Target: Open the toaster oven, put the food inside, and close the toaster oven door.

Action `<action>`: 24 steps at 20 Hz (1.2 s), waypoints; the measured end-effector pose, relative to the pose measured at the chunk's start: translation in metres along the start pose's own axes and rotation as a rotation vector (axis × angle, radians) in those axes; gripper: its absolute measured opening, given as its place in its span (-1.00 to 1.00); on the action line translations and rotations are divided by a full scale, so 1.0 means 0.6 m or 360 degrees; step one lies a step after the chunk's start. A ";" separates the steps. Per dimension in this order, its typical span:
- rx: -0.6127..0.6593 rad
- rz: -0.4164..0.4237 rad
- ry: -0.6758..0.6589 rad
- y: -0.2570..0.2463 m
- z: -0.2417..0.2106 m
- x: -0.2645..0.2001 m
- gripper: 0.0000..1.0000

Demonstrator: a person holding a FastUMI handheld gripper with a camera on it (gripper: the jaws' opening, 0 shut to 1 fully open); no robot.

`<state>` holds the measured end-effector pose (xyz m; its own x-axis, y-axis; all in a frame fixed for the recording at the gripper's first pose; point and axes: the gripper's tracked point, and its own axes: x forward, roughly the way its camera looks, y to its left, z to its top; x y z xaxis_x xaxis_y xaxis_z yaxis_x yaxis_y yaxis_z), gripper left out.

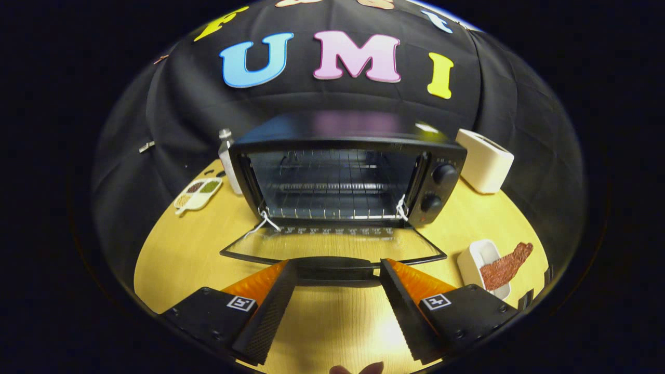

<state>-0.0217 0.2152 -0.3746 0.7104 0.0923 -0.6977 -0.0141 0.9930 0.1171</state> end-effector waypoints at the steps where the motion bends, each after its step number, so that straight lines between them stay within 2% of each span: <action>1: -0.0010 -0.0018 0.0045 -0.012 -0.016 0.001 0.97; 4: -0.0033 -0.0038 0.0074 -0.034 -0.040 0.010 0.97; 9: -0.0080 0.0013 0.0087 -0.058 -0.048 0.006 0.97; 12: -0.0057 0.0088 0.0043 -0.070 -0.026 -0.021 0.97; 14: -0.0069 0.0146 -0.0060 -0.085 0.009 -0.048 0.97; 18: -0.0166 0.0169 -0.0305 -0.152 0.077 -0.104 0.96; 21: -0.0224 0.0139 -0.0392 -0.225 0.102 -0.128 0.96; 24: -0.0255 0.0113 -0.0390 -0.305 0.104 -0.137 0.96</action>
<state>-0.0337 0.0210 -0.2943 0.8521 0.1609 -0.4980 -0.1669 0.9854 0.0328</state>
